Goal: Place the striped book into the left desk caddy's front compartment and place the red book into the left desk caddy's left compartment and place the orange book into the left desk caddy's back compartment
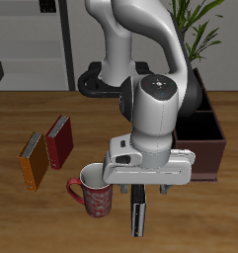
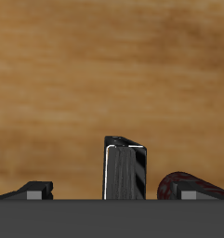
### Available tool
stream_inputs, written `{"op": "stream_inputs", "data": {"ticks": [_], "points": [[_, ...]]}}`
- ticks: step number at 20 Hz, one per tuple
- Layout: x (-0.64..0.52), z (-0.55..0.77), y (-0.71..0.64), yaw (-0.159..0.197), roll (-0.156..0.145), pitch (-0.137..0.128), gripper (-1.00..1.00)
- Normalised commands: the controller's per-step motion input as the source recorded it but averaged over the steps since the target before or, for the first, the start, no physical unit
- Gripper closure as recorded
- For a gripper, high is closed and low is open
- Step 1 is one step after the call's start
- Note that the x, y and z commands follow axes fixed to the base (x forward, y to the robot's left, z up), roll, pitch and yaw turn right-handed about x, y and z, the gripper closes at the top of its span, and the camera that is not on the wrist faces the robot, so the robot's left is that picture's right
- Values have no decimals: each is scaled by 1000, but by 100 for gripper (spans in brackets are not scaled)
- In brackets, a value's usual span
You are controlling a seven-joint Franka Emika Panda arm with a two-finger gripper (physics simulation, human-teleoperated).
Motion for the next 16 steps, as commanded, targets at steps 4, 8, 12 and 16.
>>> {"op": "stream_inputs", "data": {"ticks": [4, 8, 12, 16], "points": [[13, -307, 15, -3, 13, 45, -100], [-8, -205, -130, -12, 2, 25, 100], [-39, -88, -85, -9, 7, 4, 100], [-78, 78, -3, -25, 14, -17, 100]]}}
